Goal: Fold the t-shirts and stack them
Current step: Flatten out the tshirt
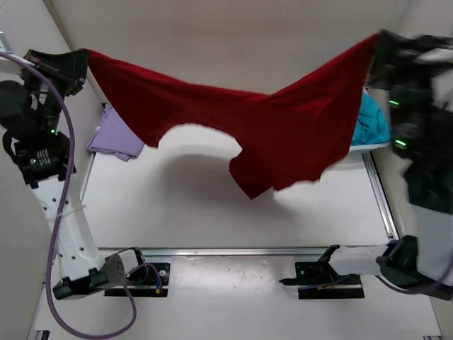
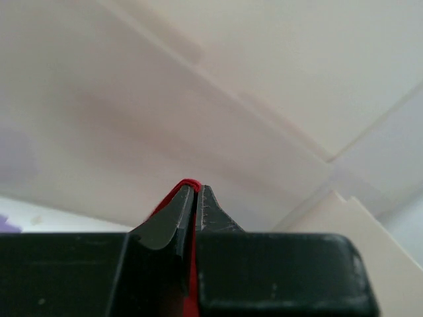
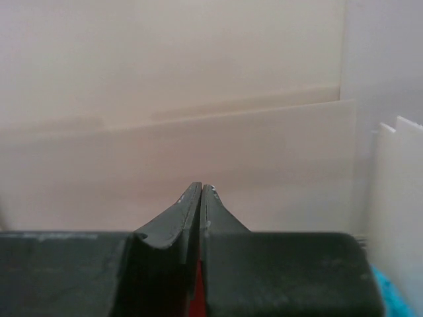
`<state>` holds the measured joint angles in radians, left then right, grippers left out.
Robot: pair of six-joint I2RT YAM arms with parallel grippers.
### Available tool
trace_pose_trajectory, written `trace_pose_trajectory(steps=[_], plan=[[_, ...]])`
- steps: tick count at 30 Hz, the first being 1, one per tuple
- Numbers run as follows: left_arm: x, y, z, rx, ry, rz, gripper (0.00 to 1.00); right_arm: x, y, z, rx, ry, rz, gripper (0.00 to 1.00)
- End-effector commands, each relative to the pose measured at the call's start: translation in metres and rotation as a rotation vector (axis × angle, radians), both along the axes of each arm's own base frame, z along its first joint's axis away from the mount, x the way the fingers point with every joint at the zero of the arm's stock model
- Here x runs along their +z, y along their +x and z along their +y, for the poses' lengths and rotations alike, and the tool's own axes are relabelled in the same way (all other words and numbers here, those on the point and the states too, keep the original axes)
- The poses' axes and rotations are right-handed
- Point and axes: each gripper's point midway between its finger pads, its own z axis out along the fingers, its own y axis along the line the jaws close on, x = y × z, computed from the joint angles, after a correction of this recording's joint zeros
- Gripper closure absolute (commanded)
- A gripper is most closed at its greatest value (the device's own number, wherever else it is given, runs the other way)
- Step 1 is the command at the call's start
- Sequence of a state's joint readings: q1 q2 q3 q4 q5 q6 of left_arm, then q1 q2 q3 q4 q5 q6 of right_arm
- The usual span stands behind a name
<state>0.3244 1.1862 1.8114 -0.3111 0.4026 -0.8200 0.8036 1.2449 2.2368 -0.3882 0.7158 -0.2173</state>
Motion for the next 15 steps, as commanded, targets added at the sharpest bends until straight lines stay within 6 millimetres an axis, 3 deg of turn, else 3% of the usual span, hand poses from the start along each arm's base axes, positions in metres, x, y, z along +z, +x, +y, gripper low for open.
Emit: trace_pose_trajectory(steps=[1, 2, 3, 5, 6, 8, 9, 11, 13, 15], plan=[[-0.066, 0.041, 0.015, 0.053, -0.032, 0.187, 1.0, -0.044, 0.079, 0.043, -0.065, -0.222, 0.106, 1.0], [-0.082, 0.047, 0.015, 0.059, -0.038, 0.213, 1.0, -0.053, 0.095, 0.046, -0.045, -0.237, 0.127, 1.0], [-0.087, 0.051, 0.014, 0.076, -0.031, 0.216, 1.0, -0.063, 0.114, 0.036, -0.003, -0.221, 0.157, 1.0], [-0.127, 0.07, 0.011, 0.09, -0.028, 0.279, 1.0, -0.107, 0.174, 0.021, 0.081, -0.213, 0.278, 1.0], [-0.138, 0.077, 0.013, 0.106, -0.029, 0.303, 1.0, -0.118, 0.188, 0.02, 0.091, -0.22, 0.305, 1.0], [-0.18, 0.102, 0.007, 0.098, -0.022, 0.383, 1.0, -0.178, 0.251, 0.014, 0.121, -0.198, 0.448, 1.0], [-0.189, 0.11, 0.009, 0.122, -0.02, 0.401, 1.0, -0.181, 0.26, 0.006, 0.146, -0.186, 0.456, 1.0], [-0.225, 0.144, 0.002, 0.103, -0.016, 0.49, 1.0, -0.225, 0.311, -0.002, 0.165, -0.149, 0.528, 1.0], [-0.237, 0.173, 0.002, 0.103, -0.01, 0.528, 1.0, -0.243, 0.335, -0.006, 0.175, -0.134, 0.544, 1.0], [-0.236, 0.206, -0.001, 0.073, -0.025, 0.546, 1.0, -0.243, 0.354, -0.011, 0.174, -0.122, 0.51, 1.0]])
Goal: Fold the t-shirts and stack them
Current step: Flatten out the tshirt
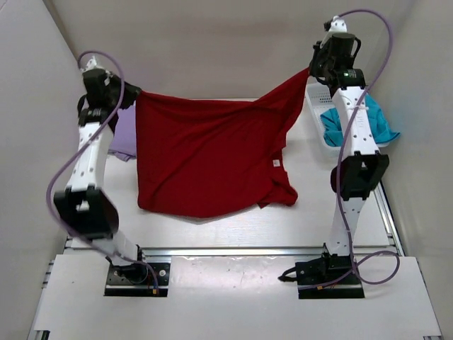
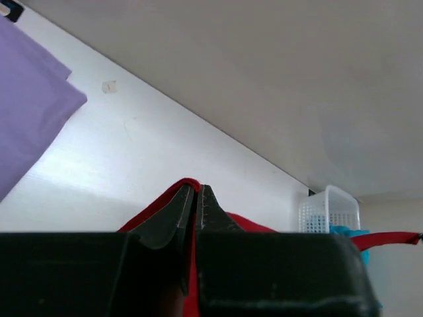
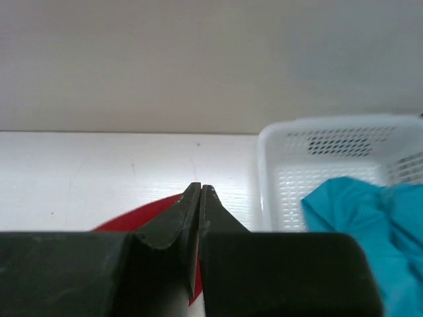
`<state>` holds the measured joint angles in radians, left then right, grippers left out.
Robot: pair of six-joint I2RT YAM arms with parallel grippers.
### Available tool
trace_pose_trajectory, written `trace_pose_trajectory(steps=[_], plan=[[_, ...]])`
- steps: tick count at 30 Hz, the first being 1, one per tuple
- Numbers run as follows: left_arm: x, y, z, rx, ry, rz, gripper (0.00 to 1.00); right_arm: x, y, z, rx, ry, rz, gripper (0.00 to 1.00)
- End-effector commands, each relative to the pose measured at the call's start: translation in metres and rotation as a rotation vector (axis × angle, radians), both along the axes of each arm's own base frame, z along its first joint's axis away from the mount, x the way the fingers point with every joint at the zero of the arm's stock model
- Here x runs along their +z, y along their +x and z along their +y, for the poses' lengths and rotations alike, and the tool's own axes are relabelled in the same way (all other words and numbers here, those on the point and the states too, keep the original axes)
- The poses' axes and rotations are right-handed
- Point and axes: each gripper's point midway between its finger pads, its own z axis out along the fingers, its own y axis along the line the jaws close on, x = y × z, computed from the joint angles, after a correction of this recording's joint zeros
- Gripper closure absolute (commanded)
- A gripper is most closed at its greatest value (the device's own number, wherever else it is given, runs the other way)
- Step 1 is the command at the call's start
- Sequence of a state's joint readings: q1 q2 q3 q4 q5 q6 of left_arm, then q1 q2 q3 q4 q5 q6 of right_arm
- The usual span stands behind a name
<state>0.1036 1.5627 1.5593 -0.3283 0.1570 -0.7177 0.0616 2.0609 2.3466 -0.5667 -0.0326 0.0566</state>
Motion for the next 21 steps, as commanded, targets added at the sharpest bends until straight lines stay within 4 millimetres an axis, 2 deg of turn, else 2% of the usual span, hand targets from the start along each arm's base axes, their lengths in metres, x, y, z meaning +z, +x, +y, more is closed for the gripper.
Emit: trace_pose_trajectory(steps=[1, 2, 3, 4, 5, 6, 7, 9, 10, 13, 14, 15, 17, 18, 19, 20, 21], plan=[[0.031, 0.042, 0.006, 0.017, 0.011, -0.073, 1.0, 0.086, -0.003, 0.01, 0.084, 0.113, -0.226, 1.0], [0.045, 0.053, 0.009, 0.015, -0.003, -0.097, 1.0, 0.099, -0.001, 0.009, 0.094, 0.142, -0.271, 1.0], [0.067, 0.058, 0.004, 0.008, -0.01, -0.131, 1.0, 0.123, -0.005, 0.007, 0.099, 0.147, -0.346, 1.0], [0.077, 0.062, 0.006, 0.009, -0.007, -0.151, 1.0, 0.144, -0.012, 0.002, 0.098, 0.166, -0.395, 1.0], [0.104, 0.063, 0.006, 0.016, -0.007, -0.203, 1.0, 0.175, -0.025, 0.004, 0.124, 0.195, -0.475, 1.0], [0.122, 0.064, 0.014, 0.023, -0.006, -0.241, 1.0, 0.202, -0.04, -0.013, 0.113, 0.199, -0.542, 1.0], [0.137, 0.06, 0.013, 0.009, -0.033, -0.27, 1.0, 0.219, -0.05, -0.014, 0.132, 0.224, -0.583, 1.0], [0.163, 0.054, 0.034, 0.038, -0.055, -0.34, 1.0, 0.263, -0.082, -0.016, 0.175, 0.23, -0.702, 1.0], [0.166, 0.052, 0.036, 0.044, -0.064, -0.35, 1.0, 0.282, -0.097, -0.019, 0.182, 0.224, -0.756, 1.0], [0.178, 0.042, 0.055, 0.083, -0.074, -0.396, 1.0, 0.301, -0.119, -0.023, 0.234, 0.217, -0.805, 1.0], [0.181, 0.041, 0.056, 0.076, -0.077, -0.406, 1.0, 0.305, -0.126, -0.022, 0.265, 0.207, -0.816, 1.0], [0.183, 0.039, 0.058, 0.079, -0.076, -0.414, 1.0, 0.3, -0.125, -0.023, 0.296, 0.202, -0.803, 1.0], [0.176, 0.03, 0.061, 0.107, -0.044, -0.398, 1.0, 0.294, -0.128, -0.024, 0.286, 0.142, -0.777, 1.0], [0.172, 0.027, 0.055, 0.116, -0.019, -0.399, 1.0, 0.271, -0.118, -0.023, 0.286, 0.103, -0.709, 1.0], [0.156, 0.021, 0.054, 0.122, -0.01, -0.386, 1.0, 0.26, -0.118, -0.021, 0.309, 0.079, -0.675, 1.0], [0.116, 0.025, 0.055, 0.126, -0.02, -0.315, 1.0, 0.233, -0.108, -0.022, 0.303, 0.089, -0.601, 1.0], [0.122, 0.015, 0.055, 0.128, -0.017, -0.349, 1.0, 0.184, -0.087, -0.027, 0.271, 0.078, -0.481, 1.0]])
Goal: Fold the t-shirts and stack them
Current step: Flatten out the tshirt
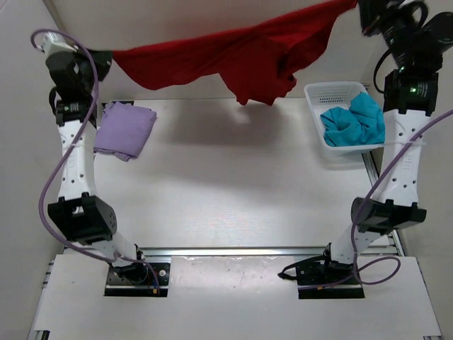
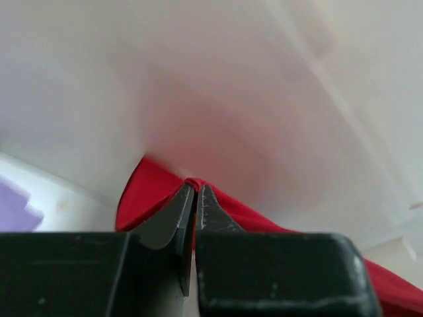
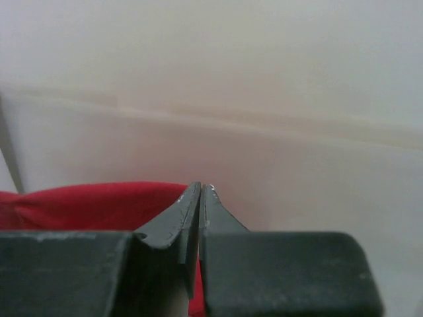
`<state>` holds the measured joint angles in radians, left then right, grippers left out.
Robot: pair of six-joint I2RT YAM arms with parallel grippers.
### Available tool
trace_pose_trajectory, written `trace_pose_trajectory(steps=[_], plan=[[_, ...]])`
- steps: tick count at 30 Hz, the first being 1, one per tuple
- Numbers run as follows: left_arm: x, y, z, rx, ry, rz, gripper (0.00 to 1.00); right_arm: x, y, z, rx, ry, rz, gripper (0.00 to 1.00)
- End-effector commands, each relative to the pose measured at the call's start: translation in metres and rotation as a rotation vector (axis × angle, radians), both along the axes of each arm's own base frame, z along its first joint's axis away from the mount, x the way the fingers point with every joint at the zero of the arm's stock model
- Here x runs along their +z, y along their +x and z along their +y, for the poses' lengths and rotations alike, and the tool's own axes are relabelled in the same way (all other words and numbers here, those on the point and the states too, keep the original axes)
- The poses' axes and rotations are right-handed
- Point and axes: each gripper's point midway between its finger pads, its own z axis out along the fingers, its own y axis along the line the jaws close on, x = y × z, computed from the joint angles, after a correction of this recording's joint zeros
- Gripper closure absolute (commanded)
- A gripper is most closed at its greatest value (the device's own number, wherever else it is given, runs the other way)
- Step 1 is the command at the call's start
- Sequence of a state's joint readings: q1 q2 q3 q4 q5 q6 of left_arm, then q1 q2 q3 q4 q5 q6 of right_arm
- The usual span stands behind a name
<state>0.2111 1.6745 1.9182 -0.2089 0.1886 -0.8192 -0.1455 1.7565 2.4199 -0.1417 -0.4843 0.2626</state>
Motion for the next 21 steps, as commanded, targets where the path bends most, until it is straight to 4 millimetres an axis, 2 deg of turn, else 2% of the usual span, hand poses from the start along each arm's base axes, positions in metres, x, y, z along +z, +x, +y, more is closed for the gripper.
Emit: trace_pose_trajectory(steps=[1, 2, 3, 4, 5, 6, 7, 8, 9, 10, 11, 12, 13, 14, 15, 16, 17, 18, 19, 21], plan=[[-0.049, -0.017, 0.007, 0.053, 0.015, 0.047, 1.0, -0.144, 0.061, -0.011, -0.032, -0.084, 0.353, 1.0], [-0.077, -0.026, 0.003, 0.042, 0.02, 0.082, 1.0, -0.158, 0.052, -0.008, -0.021, -0.083, 0.387, 1.0], [-0.091, -0.03, 0.004, 0.052, 0.006, 0.096, 1.0, -0.213, 0.059, -0.009, -0.02, -0.077, 0.493, 0.99], [-0.119, -0.04, 0.0, 0.041, 0.003, 0.119, 1.0, -0.245, 0.047, -0.001, -0.017, -0.067, 0.551, 1.0], [-0.144, -0.05, -0.003, 0.034, -0.006, 0.156, 1.0, -0.242, 0.028, 0.004, -0.017, -0.074, 0.529, 1.0], [-0.159, -0.056, -0.005, 0.037, -0.01, 0.181, 1.0, -0.282, 0.022, 0.01, -0.003, -0.067, 0.587, 1.0], [-0.184, -0.067, -0.009, 0.038, -0.011, 0.213, 1.0, -0.295, 0.004, 0.016, 0.0, -0.065, 0.594, 1.0], [-0.211, -0.082, -0.013, 0.032, -0.018, 0.265, 1.0, -0.292, -0.01, 0.014, -0.014, -0.068, 0.591, 1.0], [-0.25, -0.096, -0.018, 0.02, -0.039, 0.338, 1.0, -0.312, -0.019, 0.017, -0.002, -0.072, 0.636, 1.0], [-0.243, -0.106, -0.02, 0.007, -0.054, 0.3, 1.0, -0.325, -0.035, 0.014, -0.022, -0.087, 0.67, 0.99], [-0.261, -0.12, -0.019, 0.009, -0.072, 0.318, 1.0, -0.327, -0.049, 0.009, -0.068, -0.1, 0.678, 1.0], [-0.263, -0.128, -0.016, 0.008, -0.084, 0.309, 1.0, -0.324, -0.062, 0.001, -0.09, -0.088, 0.682, 1.0], [-0.263, -0.131, -0.022, -0.023, -0.096, 0.313, 1.0, -0.322, -0.071, 0.002, -0.077, -0.073, 0.693, 1.0], [-0.254, -0.134, -0.023, -0.035, -0.104, 0.306, 1.0, -0.299, -0.084, 0.0, -0.086, -0.055, 0.653, 1.0], [-0.235, -0.136, -0.027, -0.058, -0.097, 0.272, 1.0, -0.279, -0.095, 0.003, -0.089, -0.06, 0.607, 1.0], [-0.207, -0.138, -0.03, -0.065, -0.075, 0.224, 1.0, -0.251, -0.103, 0.007, -0.094, -0.067, 0.543, 1.0], [-0.196, -0.139, -0.031, -0.057, -0.038, 0.209, 1.0, -0.221, -0.113, 0.01, -0.103, -0.077, 0.489, 1.0], [-0.168, -0.142, -0.033, -0.053, -0.022, 0.163, 1.0, -0.212, -0.121, 0.01, -0.115, -0.073, 0.497, 1.0], [-0.151, -0.145, -0.034, -0.059, -0.009, 0.126, 1.0, -0.179, -0.133, 0.011, -0.118, -0.073, 0.434, 1.0], [-0.117, -0.157, -0.036, -0.081, -0.01, 0.081, 1.0, -0.132, -0.164, 0.017, -0.129, -0.061, 0.347, 1.0]])
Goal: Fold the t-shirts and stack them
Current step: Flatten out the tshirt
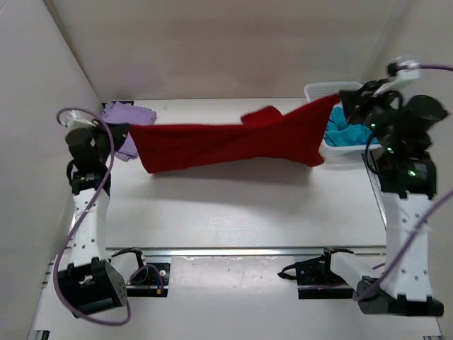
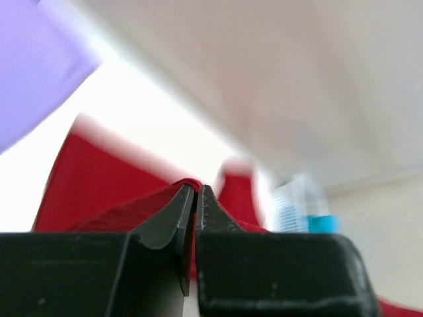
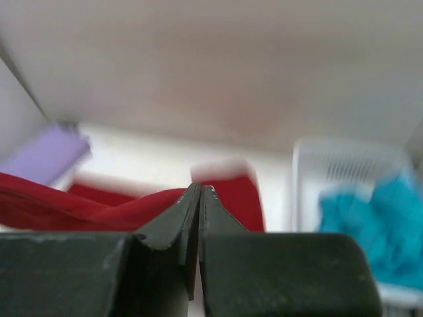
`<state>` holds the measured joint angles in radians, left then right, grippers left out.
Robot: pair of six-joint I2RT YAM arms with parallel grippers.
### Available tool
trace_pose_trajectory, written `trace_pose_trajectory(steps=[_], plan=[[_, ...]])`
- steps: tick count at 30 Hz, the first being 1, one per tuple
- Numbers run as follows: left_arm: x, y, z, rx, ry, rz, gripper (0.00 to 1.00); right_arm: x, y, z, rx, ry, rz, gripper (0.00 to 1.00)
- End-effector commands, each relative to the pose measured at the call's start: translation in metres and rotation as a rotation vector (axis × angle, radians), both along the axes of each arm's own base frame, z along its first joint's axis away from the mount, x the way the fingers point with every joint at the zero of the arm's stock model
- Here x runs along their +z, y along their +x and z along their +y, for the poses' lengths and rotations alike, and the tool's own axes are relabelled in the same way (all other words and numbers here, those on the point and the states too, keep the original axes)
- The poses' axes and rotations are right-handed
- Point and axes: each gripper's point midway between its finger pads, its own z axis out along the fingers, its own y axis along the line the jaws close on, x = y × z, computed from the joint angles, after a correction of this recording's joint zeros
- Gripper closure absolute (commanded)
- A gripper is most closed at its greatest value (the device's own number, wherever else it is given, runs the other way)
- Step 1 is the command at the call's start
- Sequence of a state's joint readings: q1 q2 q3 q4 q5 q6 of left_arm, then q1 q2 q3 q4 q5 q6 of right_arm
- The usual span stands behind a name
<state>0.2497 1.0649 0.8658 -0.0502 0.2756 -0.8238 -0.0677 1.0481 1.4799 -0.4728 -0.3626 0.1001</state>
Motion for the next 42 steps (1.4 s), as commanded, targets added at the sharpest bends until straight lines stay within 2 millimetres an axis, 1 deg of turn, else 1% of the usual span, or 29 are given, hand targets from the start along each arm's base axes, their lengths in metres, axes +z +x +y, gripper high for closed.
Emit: trace_pose_trajectory(steps=[1, 2, 3, 4, 6, 7, 10, 11, 12, 13, 14, 15, 16, 17, 18, 19, 21, 23, 24, 25, 26, 28, 30, 31, 33, 36, 38, 39, 42], plan=[[0.112, -0.024, -0.009, -0.049, 0.072, -0.244, 1.0, 0.082, -0.049, -0.001, -0.055, -0.018, -0.189, 1.0], [0.115, -0.025, -0.012, -0.066, 0.056, -0.232, 1.0, 0.099, -0.061, 0.001, -0.063, -0.01, -0.216, 1.0], [0.135, -0.028, -0.014, -0.072, 0.052, -0.263, 1.0, 0.127, -0.075, 0.003, -0.073, -0.01, -0.274, 1.0], [0.15, -0.03, -0.016, -0.093, 0.054, -0.286, 1.0, 0.131, -0.074, 0.009, -0.059, -0.02, -0.268, 1.0], [0.166, -0.028, -0.015, -0.095, 0.048, -0.3, 1.0, 0.178, -0.09, 0.004, -0.12, -0.032, -0.37, 1.0], [0.181, -0.028, -0.013, -0.094, 0.051, -0.32, 1.0, 0.18, -0.082, 0.012, -0.133, -0.055, -0.365, 1.0], [0.203, -0.021, -0.006, -0.066, 0.059, -0.34, 1.0, 0.215, -0.095, 0.031, -0.209, -0.086, -0.471, 1.0], [0.208, -0.02, -0.004, -0.053, 0.074, -0.347, 1.0, 0.209, -0.087, 0.041, -0.221, -0.123, -0.472, 1.0], [0.2, -0.01, -0.004, -0.05, 0.077, -0.325, 1.0, 0.211, -0.07, 0.036, -0.253, -0.159, -0.496, 1.0], [0.193, -0.004, -0.005, -0.054, 0.073, -0.305, 1.0, 0.195, -0.039, 0.045, -0.206, -0.207, -0.447, 1.0], [0.181, 0.003, -0.005, -0.048, 0.074, -0.285, 1.0, 0.199, -0.022, 0.015, -0.278, -0.214, -0.435, 1.0], [0.172, 0.008, -0.002, -0.024, 0.084, -0.269, 1.0, 0.185, -0.005, 0.028, -0.172, -0.183, -0.411, 1.0], [0.157, 0.014, -0.01, -0.038, 0.079, -0.247, 1.0, 0.16, 0.024, 0.026, -0.073, -0.146, -0.344, 1.0], [0.143, 0.018, -0.004, -0.005, 0.093, -0.225, 1.0, 0.147, 0.038, 0.022, -0.037, -0.127, -0.306, 1.0], [0.133, 0.025, -0.005, 0.007, 0.11, -0.208, 1.0, 0.12, 0.064, 0.019, -0.016, -0.107, -0.235, 1.0], [0.115, 0.033, -0.008, -0.003, 0.112, -0.172, 1.0, 0.086, 0.093, 0.022, 0.009, -0.125, -0.159, 1.0], [0.088, 0.05, -0.01, -0.006, 0.113, -0.108, 1.0, 0.053, 0.126, 0.031, 0.049, -0.136, -0.098, 1.0], [0.059, 0.075, -0.012, -0.01, 0.118, -0.047, 1.0, 0.004, 0.179, 0.032, 0.058, -0.136, 0.013, 1.0], [0.051, 0.083, -0.015, -0.023, 0.116, -0.031, 1.0, 0.012, 0.186, 0.029, 0.061, -0.121, 0.007, 1.0], [0.039, 0.099, -0.019, -0.04, 0.097, 0.001, 1.0, 0.006, 0.209, 0.028, 0.055, -0.107, 0.026, 1.0], [0.035, 0.116, -0.021, -0.053, 0.089, 0.021, 1.0, -0.03, 0.235, 0.023, 0.046, -0.104, 0.106, 1.0], [0.045, 0.14, -0.027, -0.081, 0.055, 0.007, 1.0, -0.006, 0.247, 0.024, 0.048, -0.056, 0.03, 1.0], [0.085, 0.159, -0.029, -0.085, 0.05, -0.06, 1.0, 0.02, 0.248, 0.022, 0.042, -0.033, -0.049, 1.0], [0.1, 0.161, -0.028, -0.079, 0.055, -0.086, 1.0, 0.046, 0.243, 0.021, 0.035, -0.019, -0.124, 1.0], [0.158, 0.163, -0.027, -0.071, 0.073, -0.189, 1.0, 0.104, 0.218, 0.016, 0.026, 0.006, -0.275, 1.0], [0.218, 0.149, -0.015, -0.057, 0.048, -0.318, 1.0, 0.177, 0.17, 0.002, 0.048, 0.055, -0.463, 1.0], [0.239, 0.139, 0.002, -0.023, 0.053, -0.374, 1.0, 0.201, 0.151, -0.002, 0.055, 0.051, -0.534, 1.0], [0.244, 0.133, 0.006, -0.007, 0.056, -0.392, 1.0, 0.202, 0.146, -0.003, 0.066, 0.059, -0.531, 1.0], [0.244, 0.128, 0.018, 0.016, 0.064, -0.396, 1.0, 0.178, 0.156, -0.004, 0.086, 0.035, -0.465, 1.0]])
